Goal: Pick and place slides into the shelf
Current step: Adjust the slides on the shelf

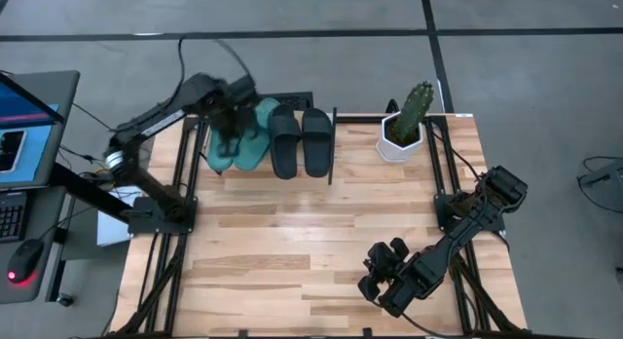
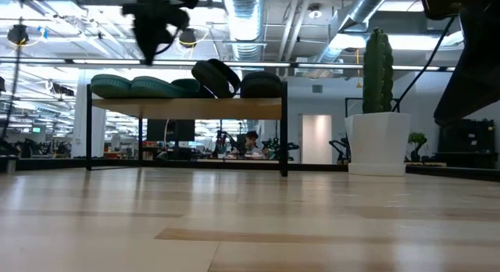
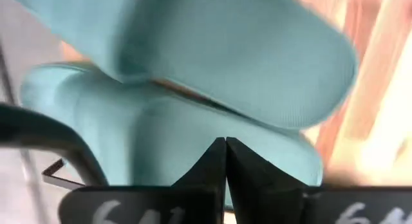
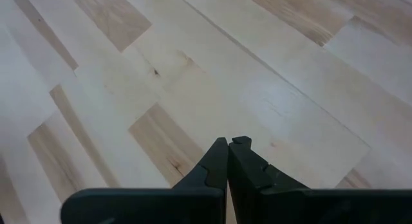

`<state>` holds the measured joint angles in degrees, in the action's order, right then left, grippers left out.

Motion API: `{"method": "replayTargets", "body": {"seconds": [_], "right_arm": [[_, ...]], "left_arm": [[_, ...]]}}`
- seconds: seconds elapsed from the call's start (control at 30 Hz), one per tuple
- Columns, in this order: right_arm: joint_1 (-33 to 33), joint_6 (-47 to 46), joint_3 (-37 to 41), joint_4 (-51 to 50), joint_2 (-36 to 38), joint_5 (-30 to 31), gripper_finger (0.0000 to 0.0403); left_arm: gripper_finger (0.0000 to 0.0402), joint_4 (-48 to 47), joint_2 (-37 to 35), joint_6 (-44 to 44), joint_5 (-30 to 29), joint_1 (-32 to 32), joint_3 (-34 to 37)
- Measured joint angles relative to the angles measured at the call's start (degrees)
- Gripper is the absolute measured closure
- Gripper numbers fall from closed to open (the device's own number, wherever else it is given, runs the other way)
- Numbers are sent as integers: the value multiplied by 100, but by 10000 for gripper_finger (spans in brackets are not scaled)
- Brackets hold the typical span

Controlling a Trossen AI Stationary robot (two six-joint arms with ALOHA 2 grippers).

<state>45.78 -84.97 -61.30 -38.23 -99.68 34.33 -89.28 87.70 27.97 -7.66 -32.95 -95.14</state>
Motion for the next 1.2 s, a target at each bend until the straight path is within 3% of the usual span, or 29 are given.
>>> {"method": "replayTargets", "body": {"seconds": [0.2,0.47,0.83,1.2], "right_arm": [[-4,-2,0,17,0,4,403],[-4,-3,0,104,0,11,403],[-4,-2,0,104,0,17,403],[-4,-2,0,104,0,17,403]], "left_arm": [[401,1886,-967,741,-970,557,1735],[401,3489,-1108,1717,-1534,793,2743],[401,4737,-1078,2084,-1624,844,2980],[402,5286,-1068,1373,-1639,822,2980]]}}
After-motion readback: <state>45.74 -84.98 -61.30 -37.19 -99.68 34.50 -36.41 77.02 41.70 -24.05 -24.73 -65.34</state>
